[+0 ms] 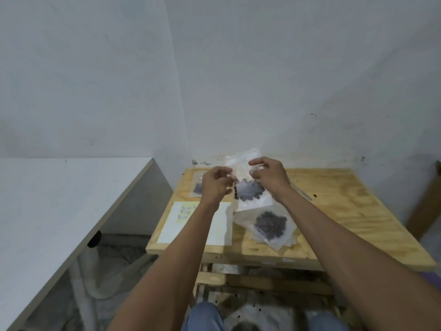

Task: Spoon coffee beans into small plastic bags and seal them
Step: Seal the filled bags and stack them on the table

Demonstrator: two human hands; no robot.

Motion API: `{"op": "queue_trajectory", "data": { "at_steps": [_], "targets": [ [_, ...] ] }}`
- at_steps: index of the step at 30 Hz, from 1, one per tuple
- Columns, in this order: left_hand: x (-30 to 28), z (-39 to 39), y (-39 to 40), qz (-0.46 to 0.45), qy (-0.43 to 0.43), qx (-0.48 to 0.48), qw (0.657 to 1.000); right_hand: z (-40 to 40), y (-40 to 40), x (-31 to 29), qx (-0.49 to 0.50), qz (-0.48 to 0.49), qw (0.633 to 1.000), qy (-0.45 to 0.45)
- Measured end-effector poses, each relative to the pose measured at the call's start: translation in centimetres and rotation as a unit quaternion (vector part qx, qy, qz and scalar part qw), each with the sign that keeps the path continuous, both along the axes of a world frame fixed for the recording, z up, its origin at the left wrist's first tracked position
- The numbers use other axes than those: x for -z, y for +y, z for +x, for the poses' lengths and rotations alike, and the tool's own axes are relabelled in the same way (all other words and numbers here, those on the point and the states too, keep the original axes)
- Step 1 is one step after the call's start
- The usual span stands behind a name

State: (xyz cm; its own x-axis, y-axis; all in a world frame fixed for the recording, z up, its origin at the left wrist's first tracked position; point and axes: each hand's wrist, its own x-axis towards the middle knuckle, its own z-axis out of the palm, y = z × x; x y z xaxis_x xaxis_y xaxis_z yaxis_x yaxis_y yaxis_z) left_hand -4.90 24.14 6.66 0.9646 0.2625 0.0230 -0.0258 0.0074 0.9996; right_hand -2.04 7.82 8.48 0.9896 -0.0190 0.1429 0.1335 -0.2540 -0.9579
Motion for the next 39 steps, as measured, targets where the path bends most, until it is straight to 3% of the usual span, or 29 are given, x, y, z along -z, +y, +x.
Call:
{"op": "queue_trajectory", "data": {
  "at_steps": [6, 9, 12, 16, 33, 36, 39],
  "targets": [
    [-1.1, 0.1, 6.1, -0.025, -0.026, -0.057, 0.998, 1.1, 4.1, -1.0, 0.011, 0.036, 0.997, -0.065],
    [0.6, 0.3, 9.8, 0.114, 0.033, -0.091, 0.989, 1.5, 5.7, -0.8, 0.006, 0.045, 0.997, -0.063],
    [3.2, 0.1, 12.7, 0.265, 0.112, -0.118, 0.950, 1.6, 7.2, -0.1, -0.001, 0.054, 0.998, -0.043],
    [5.0, -0.5, 13.6, 0.348, 0.160, -0.115, 0.916, 1.5, 8.7, 0.9, -0.019, 0.050, 0.998, -0.018],
    [6.2, 0.9, 12.5, 0.309, 0.222, -0.150, 0.913, 2.2, 8.7, 3.4, -0.028, 0.034, 0.999, 0.015],
    [5.7, 0.7, 12.4, 0.258, 0.189, -0.166, 0.933, 2.2, 8.4, 3.7, -0.023, 0.036, 0.999, 0.022],
    [4.4, 0.5, 11.5, 0.142, 0.081, -0.189, 0.968, 2.3, 8.2, 3.9, -0.011, 0.036, 0.999, 0.030]
  ]
}}
